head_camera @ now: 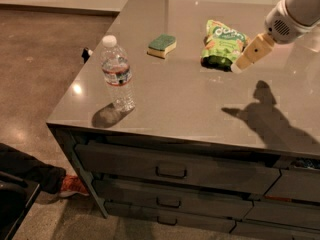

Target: Pick green rice chip bag

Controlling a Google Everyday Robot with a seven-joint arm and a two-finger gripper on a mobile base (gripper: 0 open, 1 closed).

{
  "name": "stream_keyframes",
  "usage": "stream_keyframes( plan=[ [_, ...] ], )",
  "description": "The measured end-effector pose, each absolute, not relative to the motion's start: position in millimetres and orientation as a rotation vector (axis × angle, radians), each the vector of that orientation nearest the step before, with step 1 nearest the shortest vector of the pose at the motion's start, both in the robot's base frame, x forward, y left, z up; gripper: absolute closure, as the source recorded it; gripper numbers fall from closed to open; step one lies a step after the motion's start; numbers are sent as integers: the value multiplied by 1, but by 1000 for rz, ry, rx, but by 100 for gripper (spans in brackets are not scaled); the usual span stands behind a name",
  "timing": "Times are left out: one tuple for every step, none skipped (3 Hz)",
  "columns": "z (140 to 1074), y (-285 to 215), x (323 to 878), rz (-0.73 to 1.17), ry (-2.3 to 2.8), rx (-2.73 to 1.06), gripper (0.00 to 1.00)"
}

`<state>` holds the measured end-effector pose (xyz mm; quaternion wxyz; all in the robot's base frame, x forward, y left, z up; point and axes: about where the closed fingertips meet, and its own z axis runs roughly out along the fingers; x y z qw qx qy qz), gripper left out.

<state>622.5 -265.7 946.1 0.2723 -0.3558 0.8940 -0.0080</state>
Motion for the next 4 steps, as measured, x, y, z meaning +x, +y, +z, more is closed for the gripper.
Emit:
stream_keyframes(
  plan=[
    [947, -280, 645, -67, 2418, -856, 0],
    [944, -293, 668, -94, 2438, -763, 0],
    [940, -291, 688, -79, 2433, -732, 0],
    [928, -287, 707, -39, 2440, -694, 0]
  ],
)
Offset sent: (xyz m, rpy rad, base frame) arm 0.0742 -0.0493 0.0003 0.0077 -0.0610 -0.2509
